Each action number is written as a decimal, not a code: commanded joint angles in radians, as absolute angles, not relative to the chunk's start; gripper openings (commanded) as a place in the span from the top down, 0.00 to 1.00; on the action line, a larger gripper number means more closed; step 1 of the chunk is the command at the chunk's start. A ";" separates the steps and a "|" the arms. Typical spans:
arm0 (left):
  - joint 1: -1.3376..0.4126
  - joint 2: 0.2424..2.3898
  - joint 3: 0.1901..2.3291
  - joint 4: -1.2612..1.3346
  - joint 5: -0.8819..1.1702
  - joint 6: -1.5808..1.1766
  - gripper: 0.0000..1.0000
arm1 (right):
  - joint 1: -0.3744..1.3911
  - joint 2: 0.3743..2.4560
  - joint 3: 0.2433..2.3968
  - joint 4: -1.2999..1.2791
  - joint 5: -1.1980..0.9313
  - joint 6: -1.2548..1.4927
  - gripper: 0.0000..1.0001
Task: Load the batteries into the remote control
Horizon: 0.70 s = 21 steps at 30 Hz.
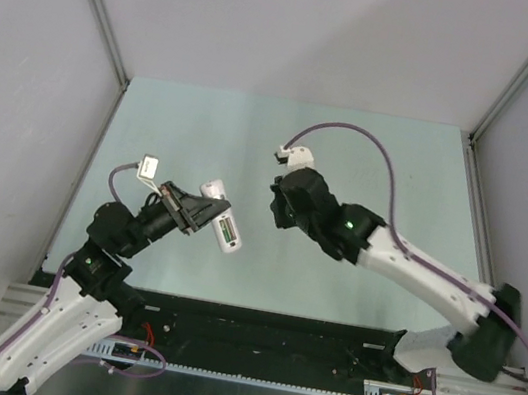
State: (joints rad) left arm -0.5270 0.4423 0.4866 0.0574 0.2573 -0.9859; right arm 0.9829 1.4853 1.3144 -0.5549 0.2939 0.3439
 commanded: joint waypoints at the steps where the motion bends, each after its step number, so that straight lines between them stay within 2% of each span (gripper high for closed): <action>1: -0.523 0.471 0.571 0.103 0.200 -1.000 1.00 | 1.093 1.286 1.250 -0.337 0.553 0.330 1.00; 8: -0.525 0.520 0.638 0.115 0.166 -1.015 1.00 | 1.288 1.082 1.048 0.035 0.724 0.186 1.00; 13: -0.525 0.561 0.658 0.130 0.198 -1.042 1.00 | 1.371 1.058 0.959 0.251 0.770 0.106 1.00; 21: -0.526 0.589 0.627 0.132 0.255 -1.038 1.00 | 1.471 1.080 0.946 0.492 0.815 -0.092 1.00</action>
